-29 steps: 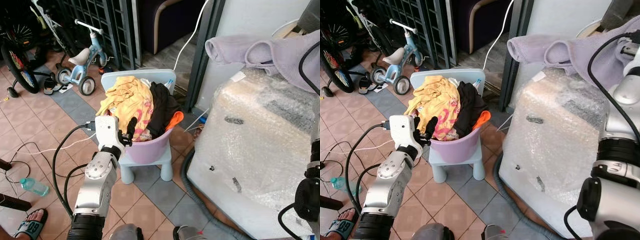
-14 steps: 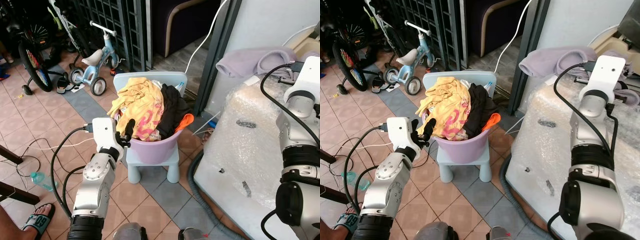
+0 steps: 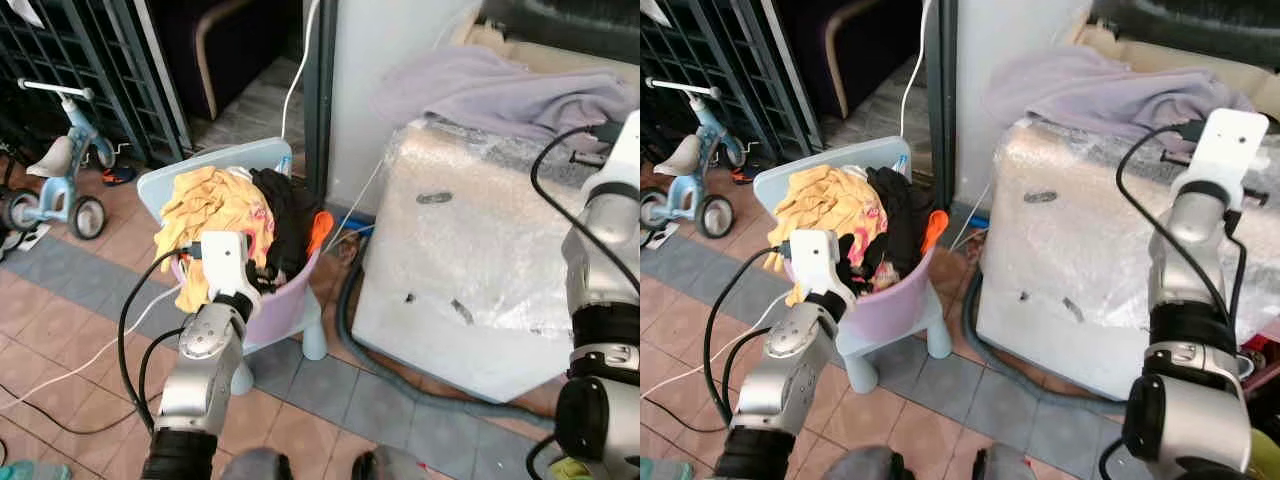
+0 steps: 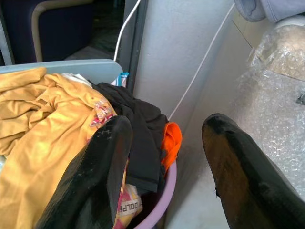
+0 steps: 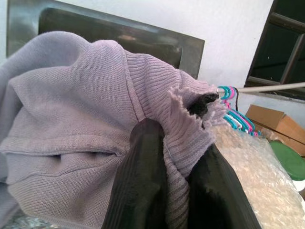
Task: Clothes washing
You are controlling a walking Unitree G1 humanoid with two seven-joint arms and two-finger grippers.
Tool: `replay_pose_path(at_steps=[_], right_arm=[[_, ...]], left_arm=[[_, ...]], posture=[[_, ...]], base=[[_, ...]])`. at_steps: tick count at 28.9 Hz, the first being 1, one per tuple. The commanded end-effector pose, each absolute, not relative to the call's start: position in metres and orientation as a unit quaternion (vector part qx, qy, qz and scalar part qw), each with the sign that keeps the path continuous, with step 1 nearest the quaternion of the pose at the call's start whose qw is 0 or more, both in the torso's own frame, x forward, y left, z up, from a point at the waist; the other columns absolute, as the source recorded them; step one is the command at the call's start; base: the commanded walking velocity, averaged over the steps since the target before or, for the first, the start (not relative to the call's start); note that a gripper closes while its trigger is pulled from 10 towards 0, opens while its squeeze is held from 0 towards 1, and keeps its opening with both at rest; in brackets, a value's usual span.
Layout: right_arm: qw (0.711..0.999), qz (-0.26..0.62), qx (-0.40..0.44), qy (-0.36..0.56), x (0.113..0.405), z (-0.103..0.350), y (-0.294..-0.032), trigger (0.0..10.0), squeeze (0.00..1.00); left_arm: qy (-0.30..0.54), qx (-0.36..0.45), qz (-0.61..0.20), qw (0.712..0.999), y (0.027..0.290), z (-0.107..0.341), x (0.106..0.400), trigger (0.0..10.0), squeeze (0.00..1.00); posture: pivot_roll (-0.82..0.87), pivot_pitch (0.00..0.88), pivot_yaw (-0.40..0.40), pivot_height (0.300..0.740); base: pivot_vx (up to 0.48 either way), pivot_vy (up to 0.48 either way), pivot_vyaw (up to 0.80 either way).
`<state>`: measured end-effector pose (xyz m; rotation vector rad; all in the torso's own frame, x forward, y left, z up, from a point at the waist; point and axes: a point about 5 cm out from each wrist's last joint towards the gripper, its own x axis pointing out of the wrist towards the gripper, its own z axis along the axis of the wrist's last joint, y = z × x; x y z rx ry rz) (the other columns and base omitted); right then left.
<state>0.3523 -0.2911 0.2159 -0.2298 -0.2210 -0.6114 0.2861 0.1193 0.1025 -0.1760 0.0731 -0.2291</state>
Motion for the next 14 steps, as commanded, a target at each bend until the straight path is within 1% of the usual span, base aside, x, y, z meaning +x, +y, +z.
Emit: replay_pose_path(at_steps=[1, 3, 5, 9, 14], right_arm=[[0.945, -0.28, -0.116, -0.127, 0.353, 0.219, -0.28, 10.0, 0.0], [0.951, -0.258, -0.114, -0.129, 0.353, 0.216, -0.274, 10.0, 0.0], [0.955, -0.231, -0.123, -0.139, 0.352, 0.214, -0.266, 10.0, 0.0], [0.952, -0.218, -0.152, -0.155, 0.349, 0.215, -0.258, 10.0, 0.0], [0.949, -0.213, -0.161, -0.17, 0.348, 0.221, -0.254, 10.0, 0.0]], left_arm=[[0.028, -0.09, -0.107, 0.99, 0.125, 0.105, 0.285, 10.0, 0.0], [0.024, -0.091, -0.11, 0.99, 0.126, 0.106, 0.285, 10.0, 0.0], [0.02, -0.093, -0.113, 0.989, 0.126, 0.107, 0.285, 10.0, 0.0], [0.019, -0.094, -0.119, 0.988, 0.125, 0.107, 0.284, 10.0, 0.0], [0.019, -0.095, -0.124, 0.988, 0.124, 0.106, 0.284, 10.0, 0.0]], posture=[[-0.08, 0.059, 0.023, 0.74], [-0.08, 0.059, 0.024, 0.74], [-0.08, 0.06, 0.025, 0.74], [-0.08, 0.059, 0.027, 0.74], [-0.09, 0.059, 0.033, 0.74]], base=[[0.0, 0.0, 0.0], [0.0, 0.0, 0.0], [0.356, 0.0, 0.0], [0.48, 0.0, 0.0], [0.48, 0.0, 0.0]])
